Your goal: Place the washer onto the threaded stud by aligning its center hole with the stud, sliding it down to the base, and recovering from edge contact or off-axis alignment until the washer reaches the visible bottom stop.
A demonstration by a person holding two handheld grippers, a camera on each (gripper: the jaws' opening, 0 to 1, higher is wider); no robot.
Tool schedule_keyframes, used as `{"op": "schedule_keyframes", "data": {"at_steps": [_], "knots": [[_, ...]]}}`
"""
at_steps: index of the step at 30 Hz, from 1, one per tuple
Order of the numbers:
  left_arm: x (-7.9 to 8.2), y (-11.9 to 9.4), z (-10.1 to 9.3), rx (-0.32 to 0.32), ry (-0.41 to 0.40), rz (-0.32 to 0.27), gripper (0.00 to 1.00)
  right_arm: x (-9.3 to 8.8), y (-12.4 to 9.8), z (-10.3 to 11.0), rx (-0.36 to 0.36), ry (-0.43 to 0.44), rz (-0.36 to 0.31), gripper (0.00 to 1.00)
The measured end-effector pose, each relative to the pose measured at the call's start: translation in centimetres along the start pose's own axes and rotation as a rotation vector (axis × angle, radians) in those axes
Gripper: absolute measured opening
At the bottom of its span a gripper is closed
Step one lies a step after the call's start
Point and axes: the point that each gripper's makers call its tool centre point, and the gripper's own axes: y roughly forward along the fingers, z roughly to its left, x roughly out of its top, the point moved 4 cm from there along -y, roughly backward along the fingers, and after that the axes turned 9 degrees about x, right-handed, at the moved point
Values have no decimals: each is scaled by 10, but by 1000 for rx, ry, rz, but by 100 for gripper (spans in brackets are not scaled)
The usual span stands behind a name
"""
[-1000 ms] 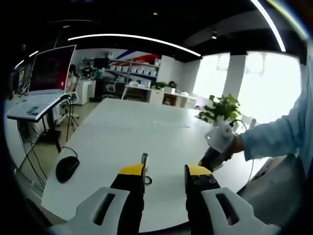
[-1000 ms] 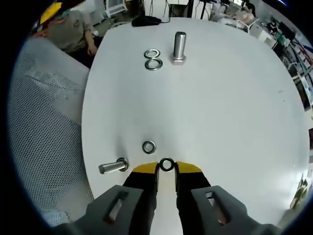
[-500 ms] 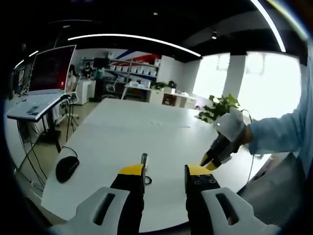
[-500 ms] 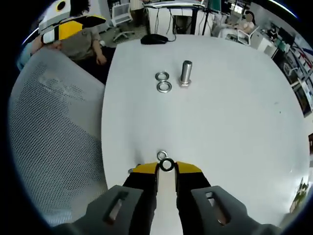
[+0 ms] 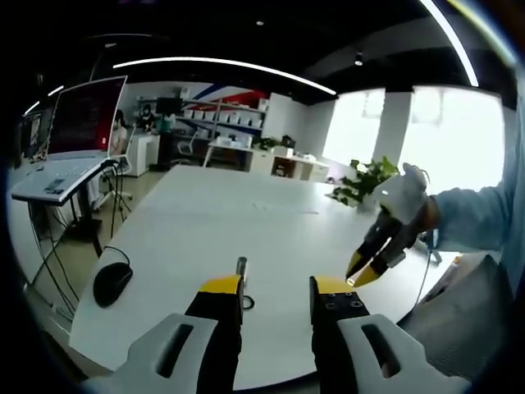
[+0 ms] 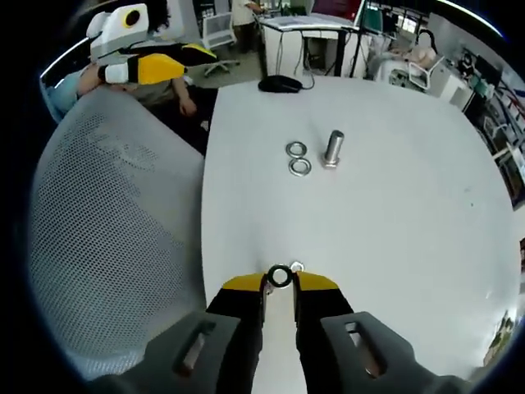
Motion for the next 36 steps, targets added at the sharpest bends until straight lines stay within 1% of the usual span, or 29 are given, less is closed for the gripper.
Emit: {"op": "schedule_keyframes", "data": {"at_steps": [3, 8, 11, 16, 18, 23, 25, 36], "knots": [[0, 0, 0, 0, 1, 1, 30, -5, 1, 4, -1, -12, 41, 15], [0, 0, 0, 0, -1, 0, 30, -11, 4, 10, 15, -13, 78, 15], [0, 0, 0, -1, -1, 0, 30, -14, 8, 13, 10, -36, 111, 15], [0, 0, 0, -1, -1, 1, 30, -13, 13, 17, 15, -44, 124, 15], [0, 0, 0, -2, -1, 2, 29, -14, 13, 15, -11, -84, 162, 15], [-1, 0, 0, -2, -1, 2, 29, -14, 18, 19, 9, -78, 169, 15], [0, 0, 0, -2, -2, 2, 29, -15, 19, 17, 1, -92, 177, 15], [0, 0, 0, -4, -1, 1, 29, -21, 25, 14, -5, -90, 204, 15]]}}
